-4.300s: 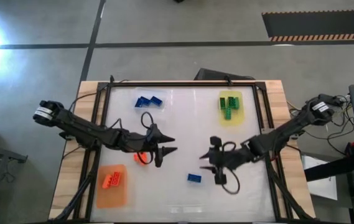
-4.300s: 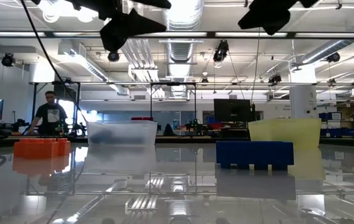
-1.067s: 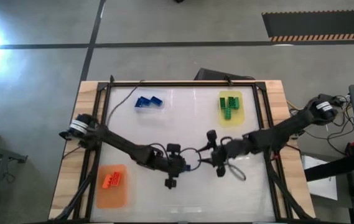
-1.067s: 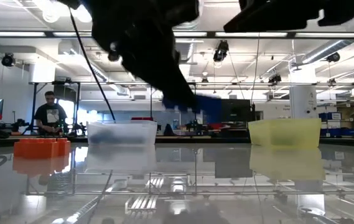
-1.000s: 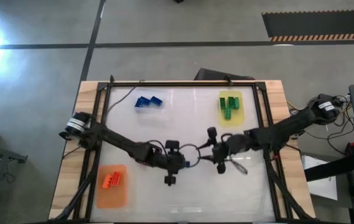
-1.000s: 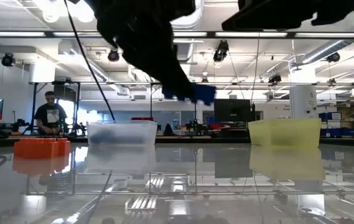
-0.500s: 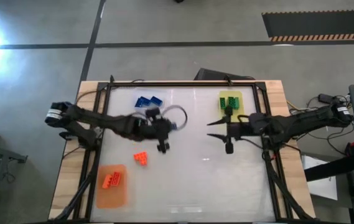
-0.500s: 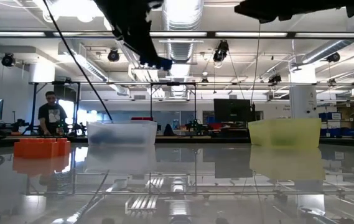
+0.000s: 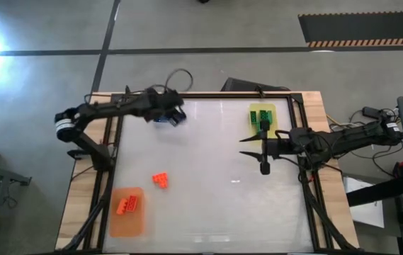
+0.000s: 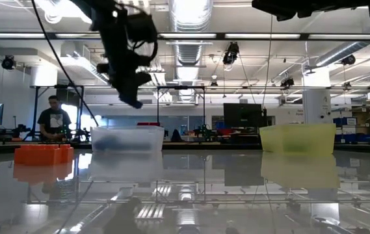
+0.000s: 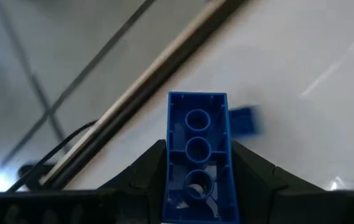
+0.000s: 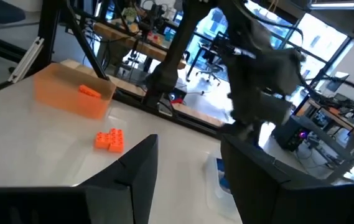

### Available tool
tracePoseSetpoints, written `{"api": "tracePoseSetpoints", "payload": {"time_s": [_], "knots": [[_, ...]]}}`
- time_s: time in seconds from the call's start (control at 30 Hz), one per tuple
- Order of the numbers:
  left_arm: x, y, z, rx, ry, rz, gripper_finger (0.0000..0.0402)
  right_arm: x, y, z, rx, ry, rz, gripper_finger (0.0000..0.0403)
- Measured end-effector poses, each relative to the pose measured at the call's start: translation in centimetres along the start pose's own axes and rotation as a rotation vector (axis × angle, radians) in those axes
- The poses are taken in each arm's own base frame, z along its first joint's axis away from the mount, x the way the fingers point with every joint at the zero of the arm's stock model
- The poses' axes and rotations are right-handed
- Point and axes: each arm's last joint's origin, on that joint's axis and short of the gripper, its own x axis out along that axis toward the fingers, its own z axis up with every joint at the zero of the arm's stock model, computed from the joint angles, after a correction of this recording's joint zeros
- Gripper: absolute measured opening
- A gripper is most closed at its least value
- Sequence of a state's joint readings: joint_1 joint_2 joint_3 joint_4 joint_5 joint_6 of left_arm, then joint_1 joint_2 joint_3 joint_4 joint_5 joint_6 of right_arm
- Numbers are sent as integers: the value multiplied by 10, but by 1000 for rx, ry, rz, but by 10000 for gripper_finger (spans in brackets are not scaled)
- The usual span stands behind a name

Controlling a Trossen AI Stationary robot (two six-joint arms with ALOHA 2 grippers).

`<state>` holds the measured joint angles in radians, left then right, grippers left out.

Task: Sort & place blocks by color
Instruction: Put the blue game piece into the transparent bin, then put the orange game piece into the orange bin

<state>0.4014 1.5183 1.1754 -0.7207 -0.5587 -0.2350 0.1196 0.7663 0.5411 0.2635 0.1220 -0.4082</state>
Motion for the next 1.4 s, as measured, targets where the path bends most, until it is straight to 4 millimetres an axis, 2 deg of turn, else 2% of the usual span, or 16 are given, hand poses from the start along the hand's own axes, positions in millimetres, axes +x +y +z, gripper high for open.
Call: {"api": "tracePoseSetpoints", "payload": {"time_s": [0.13, 0.27, 0.47, 1.0, 1.1, 1.17, 1.27, 1.4], "knots": [[32, 26, -7, -96, 108, 33, 121, 0, 0, 0, -3, -3, -1, 166], [45, 34, -14, -143, 156, 3, 145, 0, 0, 0, -3, -3, -2, 166], [48, 34, -18, -147, 164, 8, 168, 0, 0, 1, 0, -4, -2, 166], [48, 32, -15, -177, 132, -2, 173, 0, 0, 1, 7, -4, -2, 166], [45, 27, -16, -197, 141, -37, 174, 0, 0, 1, 7, -4, -2, 166], [38, 19, -15, -218, 147, -136, 174, 0, 0, 1, 6, -3, -3, 166], [23, 2, -16, -207, 156, -305, 174, 0, 0, 1, 6, -3, -2, 166], [-3, -30, -24, -191, 152, -408, 174, 0, 0, 1, 14, -3, -2, 166]]}}
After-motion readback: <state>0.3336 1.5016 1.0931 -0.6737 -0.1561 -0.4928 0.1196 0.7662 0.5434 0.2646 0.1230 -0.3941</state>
